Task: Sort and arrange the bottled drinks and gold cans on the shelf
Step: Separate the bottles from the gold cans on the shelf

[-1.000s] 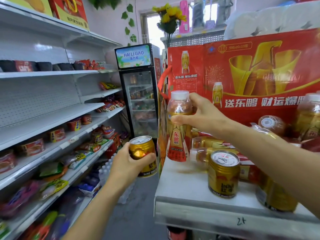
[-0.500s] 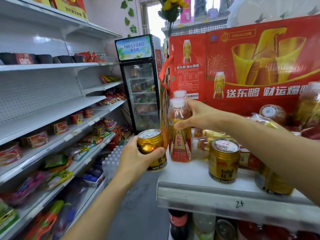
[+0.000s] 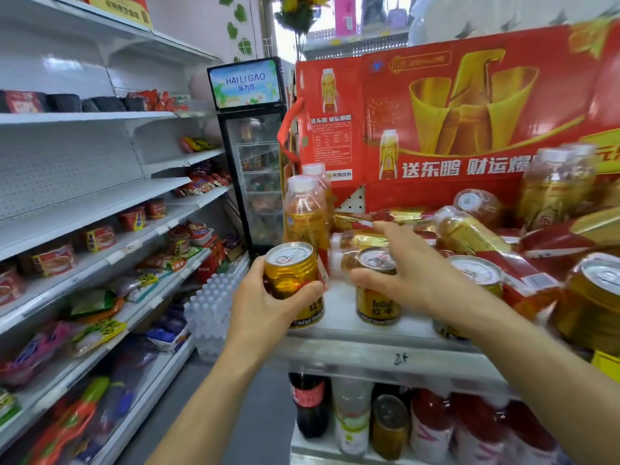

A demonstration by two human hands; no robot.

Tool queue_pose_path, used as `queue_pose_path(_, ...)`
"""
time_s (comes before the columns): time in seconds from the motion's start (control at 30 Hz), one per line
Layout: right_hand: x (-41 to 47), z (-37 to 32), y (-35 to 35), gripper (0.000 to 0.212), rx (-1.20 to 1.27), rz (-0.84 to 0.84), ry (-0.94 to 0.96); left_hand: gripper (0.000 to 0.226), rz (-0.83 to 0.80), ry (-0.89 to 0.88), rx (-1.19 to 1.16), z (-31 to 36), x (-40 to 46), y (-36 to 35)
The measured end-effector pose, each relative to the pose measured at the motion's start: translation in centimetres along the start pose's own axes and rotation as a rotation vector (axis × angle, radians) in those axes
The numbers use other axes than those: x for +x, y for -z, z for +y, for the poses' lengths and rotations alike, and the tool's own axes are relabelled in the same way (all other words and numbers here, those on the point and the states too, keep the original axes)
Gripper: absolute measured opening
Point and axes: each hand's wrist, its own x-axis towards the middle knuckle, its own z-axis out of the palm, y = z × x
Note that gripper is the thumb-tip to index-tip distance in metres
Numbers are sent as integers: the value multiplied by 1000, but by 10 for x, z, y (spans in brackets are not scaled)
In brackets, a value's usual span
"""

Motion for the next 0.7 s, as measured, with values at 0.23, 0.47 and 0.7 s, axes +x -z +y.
queue_pose_path(0.23, -6, 5, -17, 85, -113, 19, 2, 55, -3, 26, 62, 7, -12, -21)
queue_pose_path(0.47, -3, 8, -28, 75, -51, 106, -70, 49, 40, 51, 71, 10, -20, -20)
queue_pose_path(0.7, -17, -2, -19, 74, 175, 139, -28, 51, 60, 40, 11, 18, -32, -4)
